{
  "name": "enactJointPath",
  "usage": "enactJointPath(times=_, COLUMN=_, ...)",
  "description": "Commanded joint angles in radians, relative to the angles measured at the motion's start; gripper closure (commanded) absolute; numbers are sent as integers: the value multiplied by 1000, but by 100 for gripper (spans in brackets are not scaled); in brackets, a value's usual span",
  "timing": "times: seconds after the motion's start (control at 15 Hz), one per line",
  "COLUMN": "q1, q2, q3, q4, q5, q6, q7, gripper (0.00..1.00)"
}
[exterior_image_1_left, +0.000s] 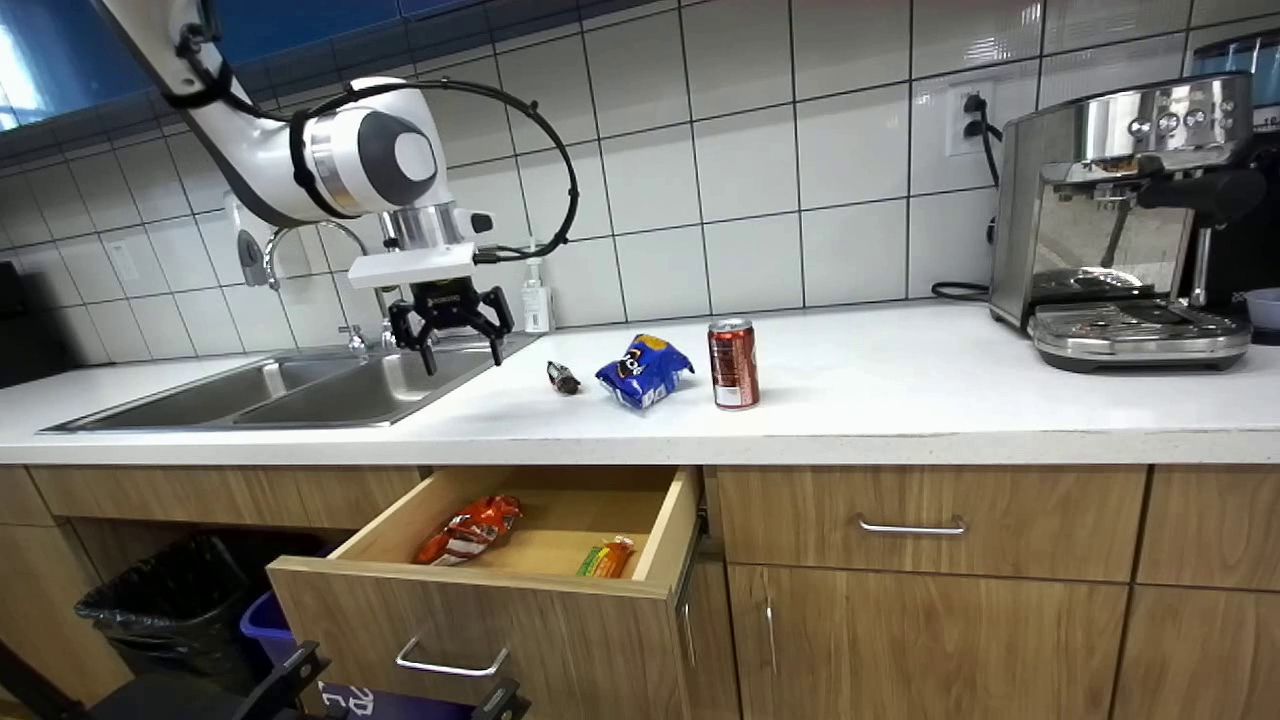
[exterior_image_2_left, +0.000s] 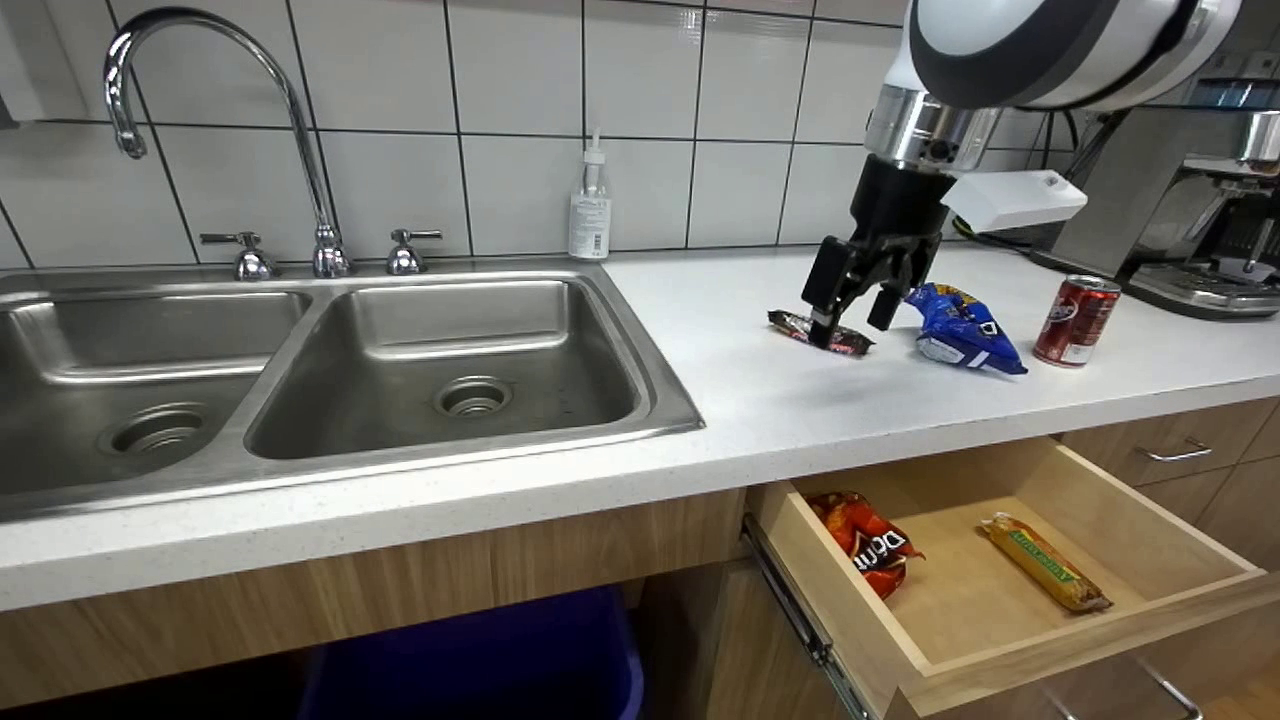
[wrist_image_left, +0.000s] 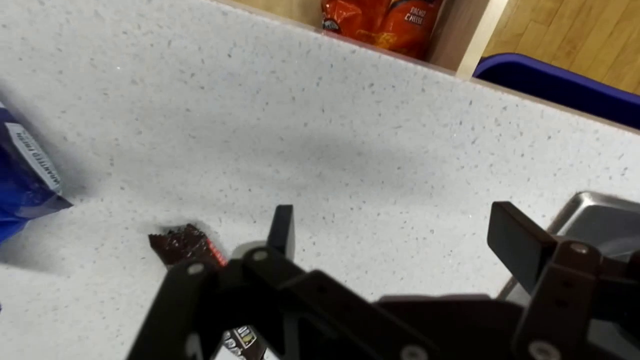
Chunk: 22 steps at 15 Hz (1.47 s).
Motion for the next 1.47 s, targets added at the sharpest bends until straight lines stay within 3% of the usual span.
enactJointPath(times=0.0, q1=-20, q2=1, q3=-9, q4=48, q5=22, q6=-9, q7=34, gripper=0)
enactJointPath(times=1.0, q1=-84, q2=74, q3=-96, q4=240, q5=19, q6=-40, q7=111, gripper=0)
enactJointPath(times=1.4, q1=-102, q2=174, q3=-126, q4=363, q5=8, q6=-47, q7=143, gripper=0)
